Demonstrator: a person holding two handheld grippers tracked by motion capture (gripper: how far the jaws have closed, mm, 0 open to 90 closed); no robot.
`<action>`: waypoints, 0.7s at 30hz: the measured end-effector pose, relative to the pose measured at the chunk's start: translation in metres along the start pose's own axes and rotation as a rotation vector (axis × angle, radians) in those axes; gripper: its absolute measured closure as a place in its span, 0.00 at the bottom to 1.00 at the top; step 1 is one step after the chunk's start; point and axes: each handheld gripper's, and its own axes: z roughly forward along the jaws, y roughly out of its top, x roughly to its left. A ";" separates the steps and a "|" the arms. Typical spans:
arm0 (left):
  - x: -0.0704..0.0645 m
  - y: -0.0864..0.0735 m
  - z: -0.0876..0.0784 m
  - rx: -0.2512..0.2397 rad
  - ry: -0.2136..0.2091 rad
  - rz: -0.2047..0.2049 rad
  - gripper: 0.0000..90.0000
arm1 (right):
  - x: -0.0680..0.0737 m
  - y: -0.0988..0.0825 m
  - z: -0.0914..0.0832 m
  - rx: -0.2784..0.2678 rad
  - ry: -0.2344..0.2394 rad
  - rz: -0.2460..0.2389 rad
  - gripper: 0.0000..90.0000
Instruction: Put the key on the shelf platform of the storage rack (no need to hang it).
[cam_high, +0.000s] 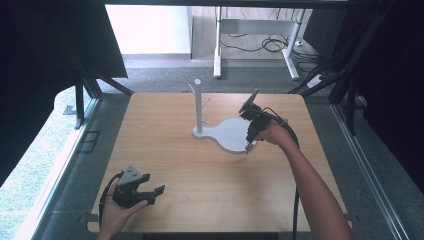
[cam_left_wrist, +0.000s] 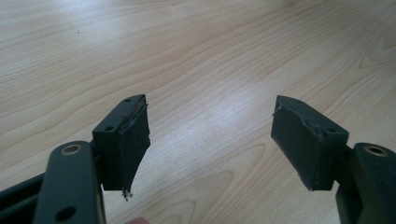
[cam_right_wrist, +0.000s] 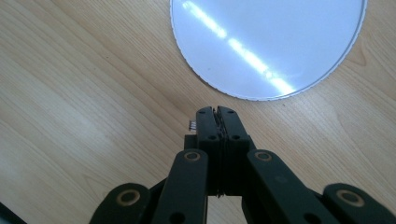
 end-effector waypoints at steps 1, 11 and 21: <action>0.000 0.000 0.000 0.000 0.001 0.000 0.31 | 0.000 0.000 0.000 0.001 0.000 0.000 1.00; -0.001 0.000 0.001 0.003 0.000 0.002 0.31 | -0.003 -0.003 0.000 0.005 0.004 -0.002 1.00; 0.002 -0.001 -0.001 -0.001 0.007 -0.005 0.31 | -0.009 0.015 0.003 0.016 -0.007 -0.005 1.00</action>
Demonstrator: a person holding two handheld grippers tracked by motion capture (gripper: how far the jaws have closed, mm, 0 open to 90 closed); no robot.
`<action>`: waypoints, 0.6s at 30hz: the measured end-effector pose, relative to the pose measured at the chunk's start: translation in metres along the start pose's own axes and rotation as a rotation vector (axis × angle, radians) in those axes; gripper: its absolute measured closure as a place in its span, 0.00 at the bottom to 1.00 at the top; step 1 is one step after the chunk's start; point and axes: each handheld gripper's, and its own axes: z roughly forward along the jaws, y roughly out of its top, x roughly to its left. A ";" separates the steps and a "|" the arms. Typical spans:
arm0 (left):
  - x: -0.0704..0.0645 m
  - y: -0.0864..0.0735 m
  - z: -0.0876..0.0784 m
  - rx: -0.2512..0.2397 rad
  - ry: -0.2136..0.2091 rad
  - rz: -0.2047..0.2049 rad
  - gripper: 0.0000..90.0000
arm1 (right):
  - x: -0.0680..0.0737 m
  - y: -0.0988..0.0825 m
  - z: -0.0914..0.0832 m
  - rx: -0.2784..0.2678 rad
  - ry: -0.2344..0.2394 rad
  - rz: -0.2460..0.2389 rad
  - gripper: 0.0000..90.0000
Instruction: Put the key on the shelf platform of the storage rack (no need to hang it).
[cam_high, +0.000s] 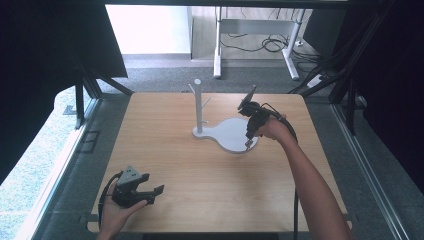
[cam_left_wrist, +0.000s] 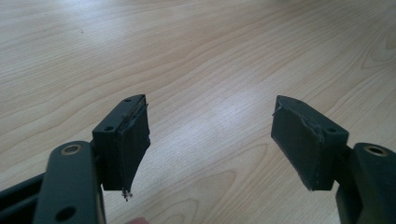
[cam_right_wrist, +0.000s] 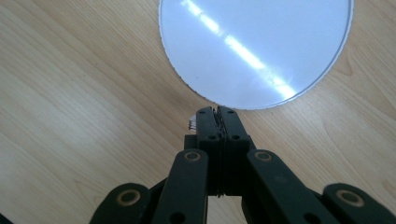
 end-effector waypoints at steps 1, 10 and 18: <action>0.001 0.000 0.000 0.000 0.001 0.000 0.31 | -0.001 0.002 0.001 -0.002 0.002 0.000 1.00; 0.004 -0.001 -0.001 -0.001 0.017 -0.003 0.31 | -0.006 0.020 0.012 0.002 0.010 0.004 1.00; 0.006 -0.002 -0.002 0.002 0.017 -0.006 0.31 | -0.014 0.036 0.019 -0.004 0.022 0.019 1.00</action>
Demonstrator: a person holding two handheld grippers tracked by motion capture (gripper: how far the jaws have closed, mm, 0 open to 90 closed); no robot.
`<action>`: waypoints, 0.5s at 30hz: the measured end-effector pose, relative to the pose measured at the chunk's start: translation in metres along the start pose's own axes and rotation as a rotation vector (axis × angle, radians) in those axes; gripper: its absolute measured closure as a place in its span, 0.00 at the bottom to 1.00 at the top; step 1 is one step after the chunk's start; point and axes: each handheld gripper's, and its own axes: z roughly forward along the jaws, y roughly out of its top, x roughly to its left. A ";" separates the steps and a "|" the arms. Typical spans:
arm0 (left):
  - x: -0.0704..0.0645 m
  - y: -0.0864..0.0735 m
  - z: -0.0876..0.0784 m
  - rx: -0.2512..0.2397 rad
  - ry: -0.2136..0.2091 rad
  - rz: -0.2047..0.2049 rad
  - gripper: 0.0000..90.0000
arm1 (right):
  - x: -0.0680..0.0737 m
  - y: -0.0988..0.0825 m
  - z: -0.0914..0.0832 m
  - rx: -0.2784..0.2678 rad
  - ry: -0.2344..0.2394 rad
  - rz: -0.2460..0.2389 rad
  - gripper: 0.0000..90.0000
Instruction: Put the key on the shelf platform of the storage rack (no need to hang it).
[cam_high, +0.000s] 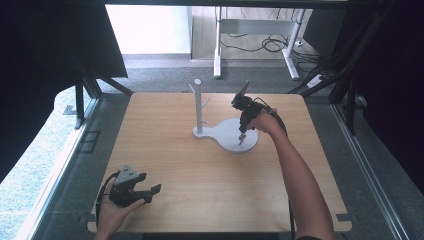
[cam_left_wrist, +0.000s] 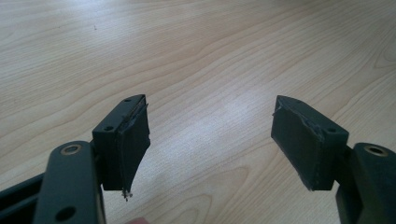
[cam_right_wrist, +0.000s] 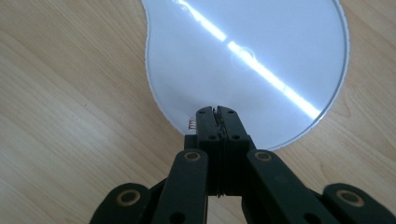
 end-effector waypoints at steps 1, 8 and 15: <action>0.000 0.000 0.000 0.001 0.001 0.001 0.31 | -0.001 0.002 0.001 0.000 -0.002 0.001 1.00; 0.001 0.000 -0.001 -0.001 0.003 -0.001 0.31 | -0.007 0.010 0.004 -0.012 0.002 0.013 1.00; 0.001 0.000 0.000 0.003 0.001 0.002 0.31 | -0.014 0.013 0.008 -0.027 0.013 0.029 1.00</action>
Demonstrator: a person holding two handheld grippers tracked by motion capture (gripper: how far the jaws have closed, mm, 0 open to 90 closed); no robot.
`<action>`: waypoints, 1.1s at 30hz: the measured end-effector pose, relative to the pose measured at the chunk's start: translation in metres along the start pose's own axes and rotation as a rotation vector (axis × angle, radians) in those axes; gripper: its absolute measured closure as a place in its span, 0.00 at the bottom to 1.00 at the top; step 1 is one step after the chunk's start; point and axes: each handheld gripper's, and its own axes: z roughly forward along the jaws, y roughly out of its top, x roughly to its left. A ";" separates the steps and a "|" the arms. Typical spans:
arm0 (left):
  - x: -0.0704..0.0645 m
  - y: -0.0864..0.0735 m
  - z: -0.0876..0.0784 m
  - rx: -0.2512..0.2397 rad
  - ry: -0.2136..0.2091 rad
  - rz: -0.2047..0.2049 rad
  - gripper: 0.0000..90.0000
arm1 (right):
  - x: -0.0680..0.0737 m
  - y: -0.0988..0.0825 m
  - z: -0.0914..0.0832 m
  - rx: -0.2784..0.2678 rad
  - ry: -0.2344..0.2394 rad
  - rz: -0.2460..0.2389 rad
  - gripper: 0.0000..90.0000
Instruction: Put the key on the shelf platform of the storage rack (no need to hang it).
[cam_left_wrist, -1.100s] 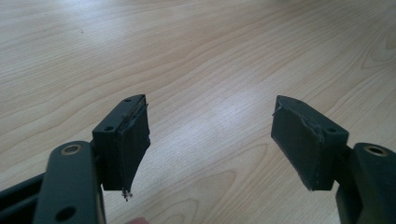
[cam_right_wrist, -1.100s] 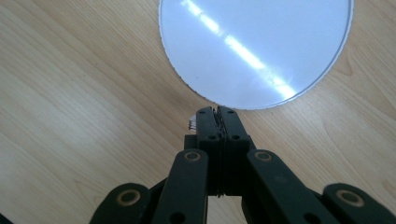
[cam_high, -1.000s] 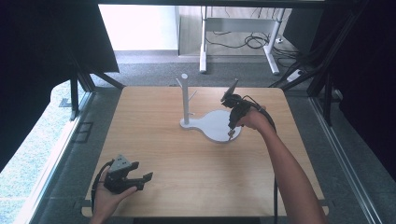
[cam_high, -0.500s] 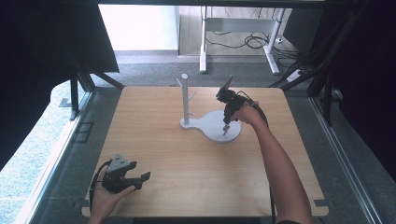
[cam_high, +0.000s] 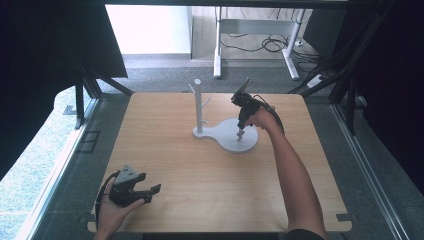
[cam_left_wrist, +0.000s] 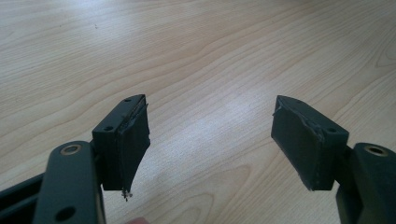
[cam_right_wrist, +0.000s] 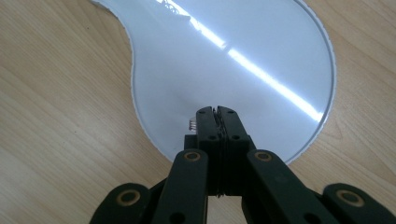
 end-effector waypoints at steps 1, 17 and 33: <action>0.000 0.000 0.000 0.000 0.000 0.000 0.31 | -0.001 0.000 0.001 0.002 -0.005 0.002 1.00; 0.000 0.000 0.000 0.001 0.001 0.003 0.31 | -0.004 0.007 0.020 -0.018 -0.028 0.014 1.00; -0.001 0.000 0.000 0.003 0.002 0.006 0.31 | -0.006 0.006 0.040 -0.031 -0.032 0.021 0.98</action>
